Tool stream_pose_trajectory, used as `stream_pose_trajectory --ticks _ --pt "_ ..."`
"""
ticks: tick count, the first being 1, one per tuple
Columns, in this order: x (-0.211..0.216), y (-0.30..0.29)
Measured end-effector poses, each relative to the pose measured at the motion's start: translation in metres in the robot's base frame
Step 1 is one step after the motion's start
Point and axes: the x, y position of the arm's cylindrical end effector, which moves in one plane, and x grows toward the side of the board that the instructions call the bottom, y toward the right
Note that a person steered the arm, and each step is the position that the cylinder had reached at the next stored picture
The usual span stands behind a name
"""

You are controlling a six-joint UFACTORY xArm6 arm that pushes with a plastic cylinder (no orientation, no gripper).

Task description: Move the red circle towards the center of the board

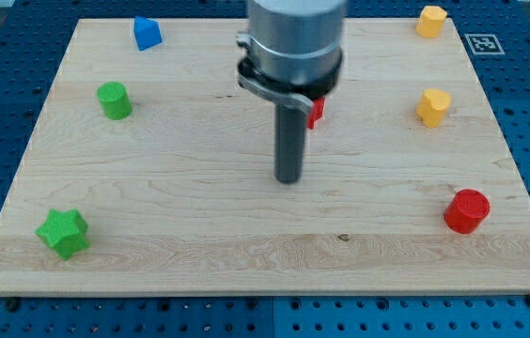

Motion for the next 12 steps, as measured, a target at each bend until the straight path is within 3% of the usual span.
stream_pose_trajectory --ticks 2,3,5,6,8,11,12 --pt "0.082 0.089" --pt "0.091 0.141" --pt "0.054 0.213" --pt "0.034 0.218" --pt "0.033 0.189" --pt "0.043 0.118" --pt "0.028 0.097"
